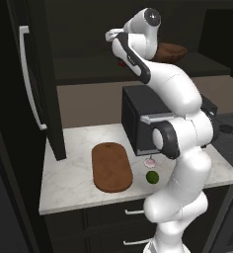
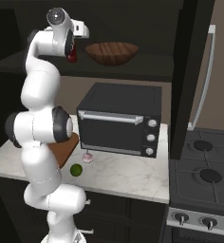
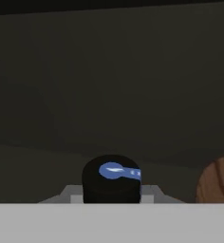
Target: Open the cabinet. Place the bowl and condiment on the counter. Then place the lime and garlic on the cutting board.
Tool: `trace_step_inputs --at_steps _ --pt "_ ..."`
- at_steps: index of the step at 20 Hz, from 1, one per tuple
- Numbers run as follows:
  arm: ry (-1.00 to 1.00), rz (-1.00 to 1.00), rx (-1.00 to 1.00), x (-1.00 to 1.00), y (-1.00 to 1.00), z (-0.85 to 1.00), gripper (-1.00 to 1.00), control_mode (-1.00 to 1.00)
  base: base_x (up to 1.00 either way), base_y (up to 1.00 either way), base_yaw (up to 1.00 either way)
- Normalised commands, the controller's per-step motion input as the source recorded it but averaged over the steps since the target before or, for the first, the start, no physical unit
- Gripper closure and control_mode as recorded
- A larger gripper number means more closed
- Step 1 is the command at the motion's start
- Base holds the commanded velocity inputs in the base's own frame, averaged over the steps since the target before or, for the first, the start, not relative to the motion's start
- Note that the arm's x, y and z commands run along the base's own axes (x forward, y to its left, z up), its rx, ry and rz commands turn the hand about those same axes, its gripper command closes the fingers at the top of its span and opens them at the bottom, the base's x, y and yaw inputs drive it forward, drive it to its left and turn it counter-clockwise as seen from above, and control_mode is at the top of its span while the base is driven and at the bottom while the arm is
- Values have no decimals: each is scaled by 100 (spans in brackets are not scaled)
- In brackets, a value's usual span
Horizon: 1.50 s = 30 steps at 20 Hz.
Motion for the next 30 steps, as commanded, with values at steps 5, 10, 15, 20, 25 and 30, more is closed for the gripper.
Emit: trace_step_inputs --at_steps 5,10,15,20,25,30 --pt "0 0 0 -47 0 0 100 -100 0 0 0" --pt "-3 0 0 -58 0 0 100 -100 0 0 0" --pt "-7 0 0 -65 0 0 100 -100 0 0 0" --pt "-4 0 0 -69 -1 0 100 -100 0 0 0" --pt "0 0 0 -69 -5 0 100 -100 0 0 0" --pt "0 0 0 -55 -8 0 100 -100 0 0 0"
